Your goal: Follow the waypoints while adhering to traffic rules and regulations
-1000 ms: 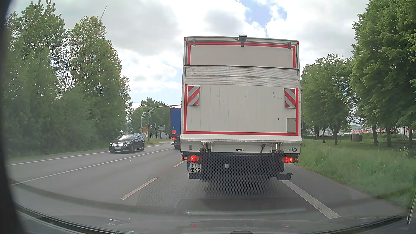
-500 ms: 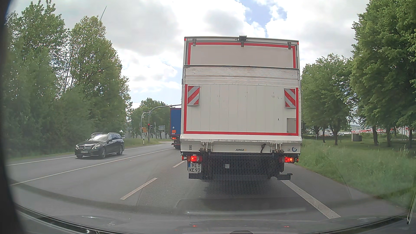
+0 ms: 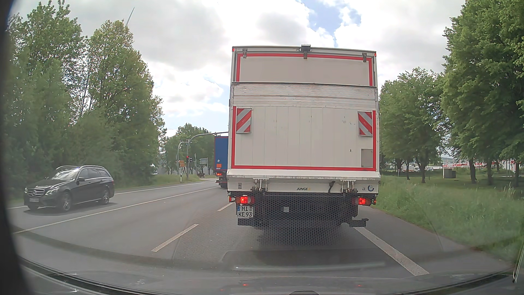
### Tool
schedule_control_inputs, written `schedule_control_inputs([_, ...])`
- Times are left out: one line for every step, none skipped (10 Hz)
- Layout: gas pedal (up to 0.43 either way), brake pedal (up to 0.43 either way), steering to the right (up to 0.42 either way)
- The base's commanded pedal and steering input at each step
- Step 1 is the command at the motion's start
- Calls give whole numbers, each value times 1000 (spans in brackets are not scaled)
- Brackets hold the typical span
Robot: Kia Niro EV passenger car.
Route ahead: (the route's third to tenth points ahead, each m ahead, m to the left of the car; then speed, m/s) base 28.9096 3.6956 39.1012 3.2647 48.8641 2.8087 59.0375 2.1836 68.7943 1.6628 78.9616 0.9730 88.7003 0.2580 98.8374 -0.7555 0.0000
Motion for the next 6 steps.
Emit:
schedule_control_inputs([0, 0, 0])
schedule_control_inputs([0, 0, 0])
schedule_control_inputs([0, 0, 0])
schedule_control_inputs([0, 0, 0])
schedule_control_inputs([0, 0, 0])
schedule_control_inputs([0, 0, 0])
